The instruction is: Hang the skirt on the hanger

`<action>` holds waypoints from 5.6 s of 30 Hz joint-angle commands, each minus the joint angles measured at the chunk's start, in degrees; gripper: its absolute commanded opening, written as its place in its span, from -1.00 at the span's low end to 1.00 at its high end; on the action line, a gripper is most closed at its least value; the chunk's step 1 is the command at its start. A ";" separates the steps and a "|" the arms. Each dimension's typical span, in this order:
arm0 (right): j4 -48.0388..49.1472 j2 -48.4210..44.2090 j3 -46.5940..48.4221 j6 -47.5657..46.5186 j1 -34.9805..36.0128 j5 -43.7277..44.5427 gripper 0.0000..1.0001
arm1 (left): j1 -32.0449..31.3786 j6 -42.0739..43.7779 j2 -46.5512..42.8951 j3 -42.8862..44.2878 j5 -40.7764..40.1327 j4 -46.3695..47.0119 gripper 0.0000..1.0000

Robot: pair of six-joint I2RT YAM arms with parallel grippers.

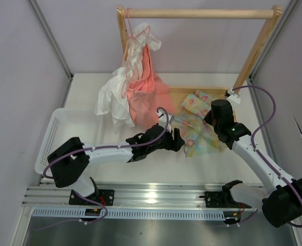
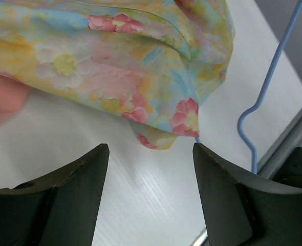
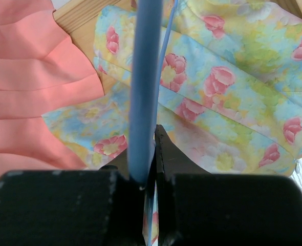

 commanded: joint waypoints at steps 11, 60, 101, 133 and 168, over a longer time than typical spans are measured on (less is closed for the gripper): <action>1.97 -1.87 0.27 -0.39 0.22 0.98 -1.00 | -0.46 -21.53 7.46 0.77 -1.73 9.88 0.47; 0.74 0.07 3.96 0.05 0.66 2.65 -1.00 | -5.82 -11.18 -9.58 -13.82 1.88 8.32 -0.56; -8.31 -1.69 4.31 3.92 3.56 0.54 -1.00 | -9.60 31.54 16.61 18.18 -16.93 24.49 -1.00; 7.41 -5.56 -6.41 -7.59 -20.79 -32.16 0.33 | 9.48 14.33 -16.35 -6.88 28.50 34.75 -1.00; -4.46 -15.24 2.03 -10.41 -20.87 -33.65 0.51 | 15.45 -4.40 -14.60 -3.19 16.33 21.62 -1.00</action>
